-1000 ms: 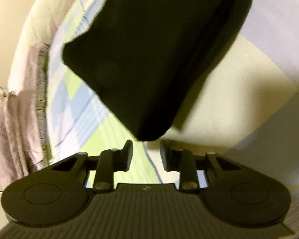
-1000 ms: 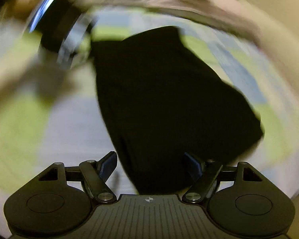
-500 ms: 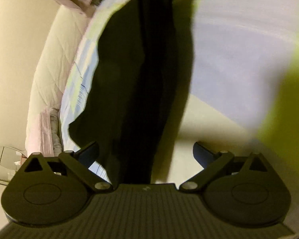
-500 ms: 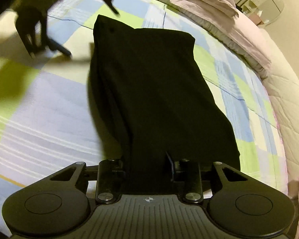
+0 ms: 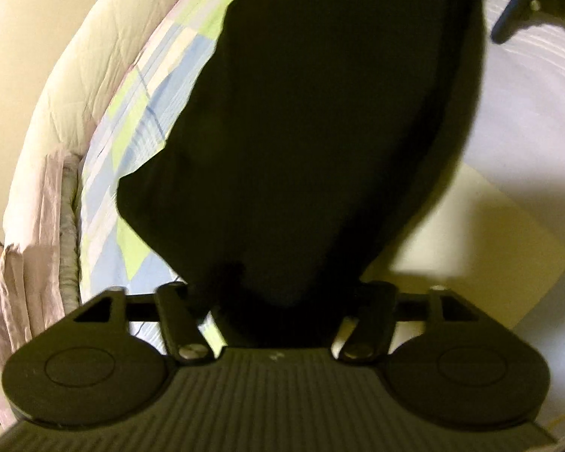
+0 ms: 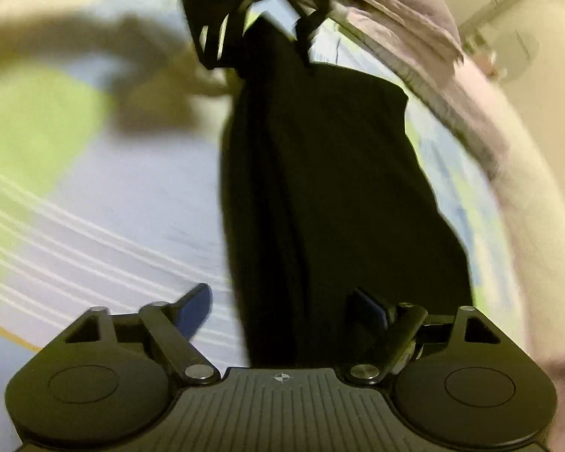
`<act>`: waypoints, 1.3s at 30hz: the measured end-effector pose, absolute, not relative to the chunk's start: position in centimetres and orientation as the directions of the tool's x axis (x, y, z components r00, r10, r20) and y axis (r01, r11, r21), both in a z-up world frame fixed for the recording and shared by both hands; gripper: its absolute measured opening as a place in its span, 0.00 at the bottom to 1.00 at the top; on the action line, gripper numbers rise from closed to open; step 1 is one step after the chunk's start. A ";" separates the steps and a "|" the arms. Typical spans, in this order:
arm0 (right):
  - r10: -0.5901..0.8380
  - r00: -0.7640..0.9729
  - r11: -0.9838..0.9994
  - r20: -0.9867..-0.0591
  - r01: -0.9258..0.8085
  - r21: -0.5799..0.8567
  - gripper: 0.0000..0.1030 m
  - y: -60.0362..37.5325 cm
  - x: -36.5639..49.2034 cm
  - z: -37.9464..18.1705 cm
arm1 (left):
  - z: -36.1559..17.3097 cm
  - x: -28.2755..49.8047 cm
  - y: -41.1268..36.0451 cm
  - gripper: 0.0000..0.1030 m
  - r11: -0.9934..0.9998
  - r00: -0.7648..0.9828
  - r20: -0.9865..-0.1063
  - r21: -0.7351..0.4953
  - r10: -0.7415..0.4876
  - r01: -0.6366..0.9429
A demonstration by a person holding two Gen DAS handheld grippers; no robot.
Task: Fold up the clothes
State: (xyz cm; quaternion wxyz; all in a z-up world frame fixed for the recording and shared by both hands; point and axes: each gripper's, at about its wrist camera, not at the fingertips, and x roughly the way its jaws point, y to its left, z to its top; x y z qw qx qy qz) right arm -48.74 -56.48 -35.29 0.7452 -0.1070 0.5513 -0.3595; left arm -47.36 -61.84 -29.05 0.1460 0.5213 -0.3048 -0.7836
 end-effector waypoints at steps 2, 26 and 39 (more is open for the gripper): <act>-0.676 0.122 0.708 -0.727 0.379 -0.596 0.73 -57.7 -48.6 -35.8 | -28.9 -47.1 -61.0 0.73 -0.757 -0.417 -0.718 0.645 -0.557 -0.100; -0.695 0.123 0.710 -0.708 0.277 -0.648 0.77 -61.1 -51.0 -36.2 | -25.8 -51.2 -56.4 0.19 -0.743 -0.338 -0.736 0.655 -0.587 -0.136; -0.530 0.169 0.829 -0.831 0.309 -0.466 0.15 -68.0 -57.0 -24.1 | -17.0 -57.7 -57.8 0.18 -0.864 -0.155 -0.866 0.493 -0.475 -0.104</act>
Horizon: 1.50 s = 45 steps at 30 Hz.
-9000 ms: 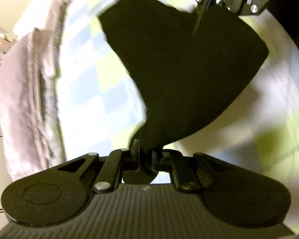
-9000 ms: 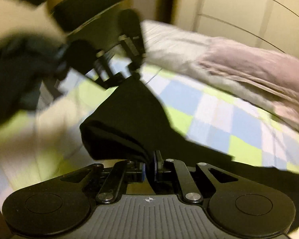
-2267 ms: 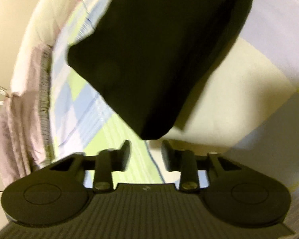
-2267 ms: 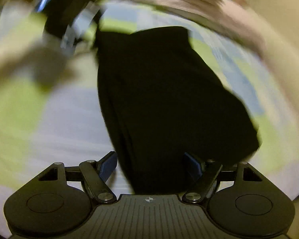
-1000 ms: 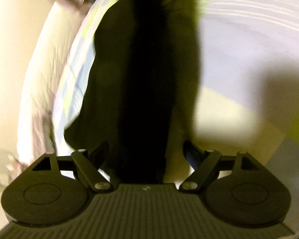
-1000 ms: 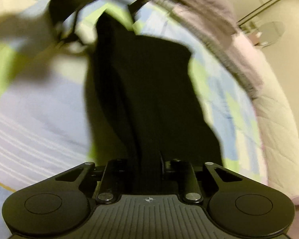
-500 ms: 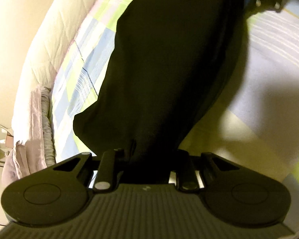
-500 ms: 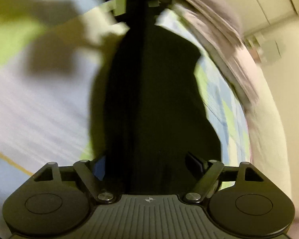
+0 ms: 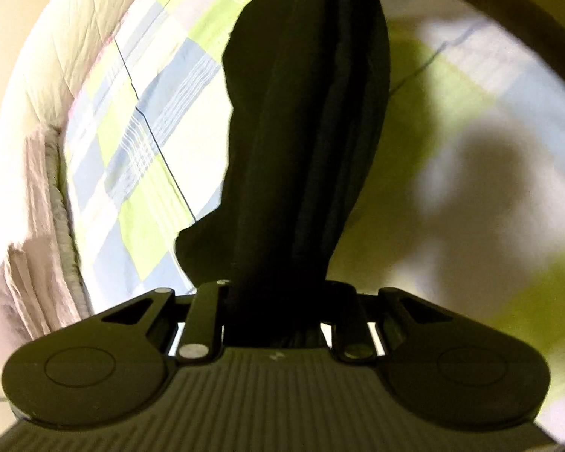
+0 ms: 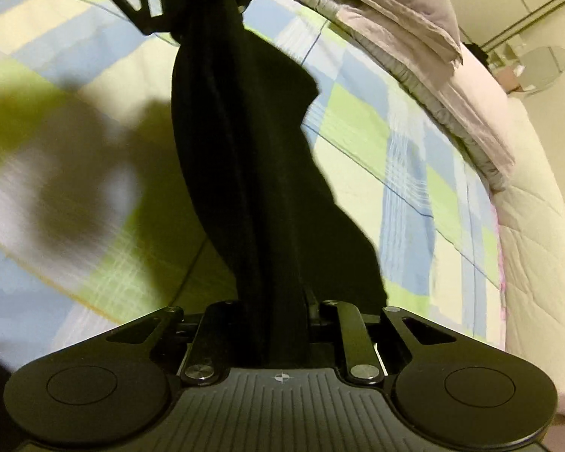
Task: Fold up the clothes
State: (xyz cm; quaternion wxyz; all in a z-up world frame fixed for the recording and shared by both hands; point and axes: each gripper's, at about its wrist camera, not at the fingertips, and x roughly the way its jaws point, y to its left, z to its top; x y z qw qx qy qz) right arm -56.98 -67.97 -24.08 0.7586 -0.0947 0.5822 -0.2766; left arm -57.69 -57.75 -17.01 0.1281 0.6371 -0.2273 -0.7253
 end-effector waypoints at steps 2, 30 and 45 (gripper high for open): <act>-0.497 0.176 0.852 -0.850 0.285 -0.439 0.15 -68.7 -57.9 -22.2 | -15.5 -58.5 -57.3 0.18 -0.884 -0.131 -0.885 0.459 -0.446 -0.090; -0.329 0.043 0.929 -0.943 0.192 -0.316 0.15 -62.0 -62.6 -11.4 | -6.0 -60.9 -55.1 0.17 -0.949 -0.208 -0.930 0.316 -0.303 -0.028; -0.545 0.044 0.818 -0.837 0.247 -0.519 0.15 -81.7 -75.8 -7.3 | -1.8 -81.5 -74.5 0.17 -0.848 -0.274 -0.811 0.528 -0.517 0.039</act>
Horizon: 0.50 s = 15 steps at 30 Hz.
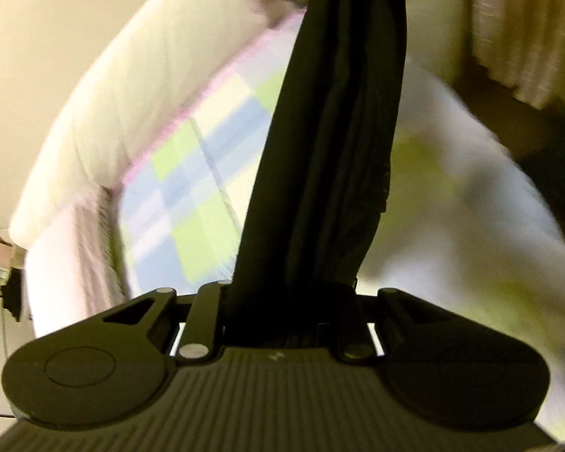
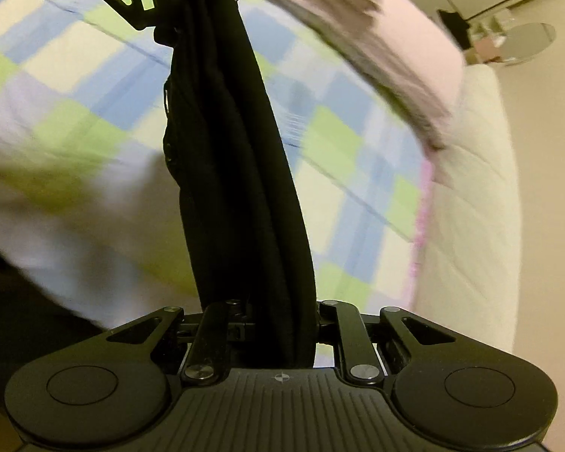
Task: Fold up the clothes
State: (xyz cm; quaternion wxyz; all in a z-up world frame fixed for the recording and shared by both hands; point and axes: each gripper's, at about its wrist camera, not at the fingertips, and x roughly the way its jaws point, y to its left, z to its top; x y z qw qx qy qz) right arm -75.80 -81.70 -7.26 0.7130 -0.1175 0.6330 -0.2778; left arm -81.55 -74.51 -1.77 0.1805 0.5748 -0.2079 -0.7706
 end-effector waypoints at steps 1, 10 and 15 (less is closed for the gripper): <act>-0.559 0.055 0.812 -0.827 0.240 -0.533 0.15 -84.5 -77.4 -7.5 | -1.9 -83.8 -76.5 0.17 -0.839 -0.269 -0.802 0.541 -0.534 0.055; -0.761 0.119 0.646 -0.637 0.212 -0.733 0.16 -105.7 -88.9 -12.9 | -8.8 -100.4 -90.0 0.17 -0.681 -0.220 -0.646 0.712 -0.731 0.172; -0.716 0.118 0.695 -0.688 0.224 -0.684 0.16 -108.4 -93.3 -25.3 | -22.7 -104.8 -89.3 0.21 -0.741 -0.153 -0.726 0.665 -0.671 0.091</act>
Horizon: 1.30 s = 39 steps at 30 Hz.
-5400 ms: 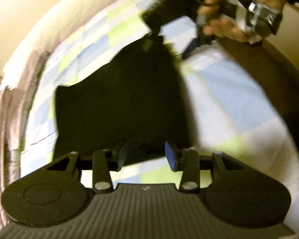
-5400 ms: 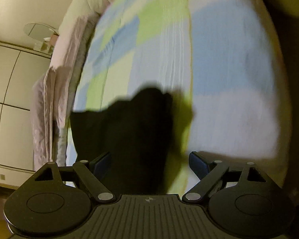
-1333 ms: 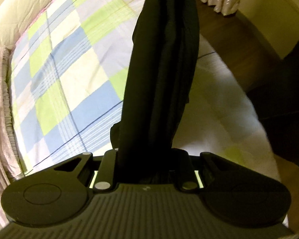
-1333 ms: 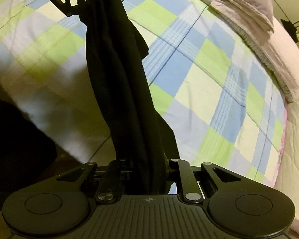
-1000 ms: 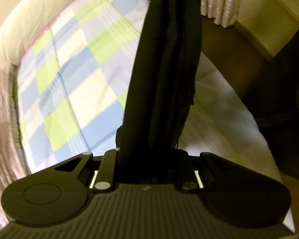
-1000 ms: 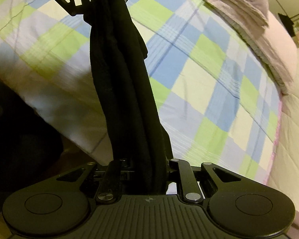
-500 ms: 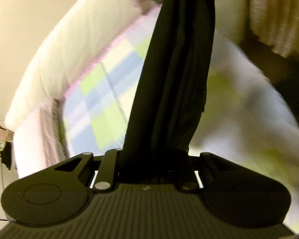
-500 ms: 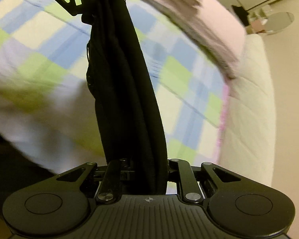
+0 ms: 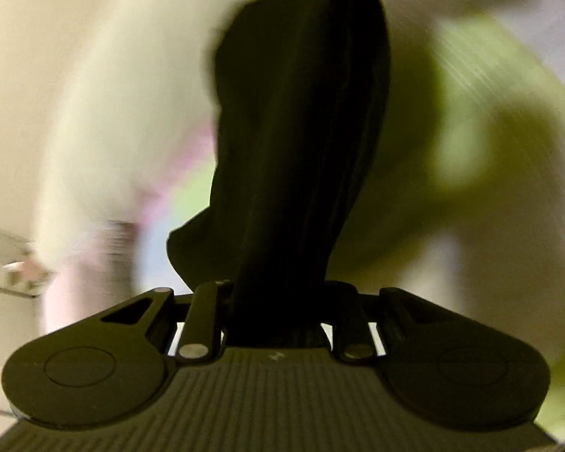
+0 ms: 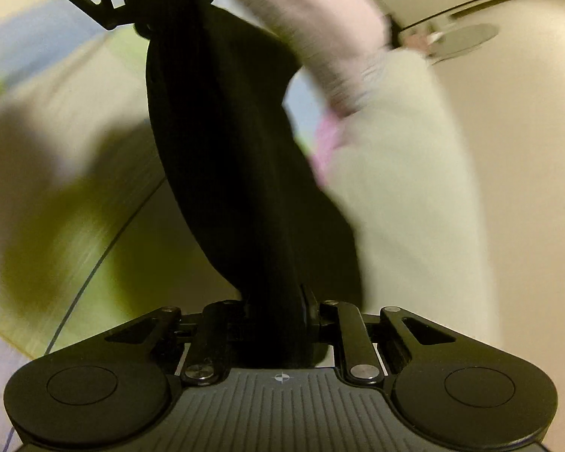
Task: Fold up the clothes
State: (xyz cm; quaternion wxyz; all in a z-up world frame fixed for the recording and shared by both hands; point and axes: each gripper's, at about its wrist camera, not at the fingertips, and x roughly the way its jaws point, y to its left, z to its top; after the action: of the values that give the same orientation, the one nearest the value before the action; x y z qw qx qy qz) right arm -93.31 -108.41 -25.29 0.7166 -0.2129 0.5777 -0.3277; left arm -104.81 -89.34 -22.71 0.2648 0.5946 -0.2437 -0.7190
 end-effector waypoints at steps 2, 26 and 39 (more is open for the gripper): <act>-0.637 0.103 0.764 -0.764 0.210 -0.610 0.18 -108.2 -94.2 -30.2 | -26.2 -105.3 -88.1 0.24 -0.789 -0.123 -0.780 0.608 -0.614 0.083; -0.579 0.157 0.559 -0.800 0.791 -0.249 0.37 -114.1 -96.7 -19.9 | -15.3 -100.9 -97.9 0.15 -0.692 -0.235 -0.773 0.333 -0.590 0.640; -0.491 0.212 0.413 -0.845 0.911 -0.012 0.37 -130.4 -98.2 -27.7 | -21.4 -103.5 -104.2 0.09 -0.666 -0.164 -0.826 0.298 -0.539 0.684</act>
State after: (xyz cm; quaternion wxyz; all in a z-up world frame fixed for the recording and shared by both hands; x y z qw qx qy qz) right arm -98.20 -130.43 -27.67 0.7348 0.2569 0.4080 -0.4771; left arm -103.46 -104.23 -21.42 0.4023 0.5059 0.0718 -0.7596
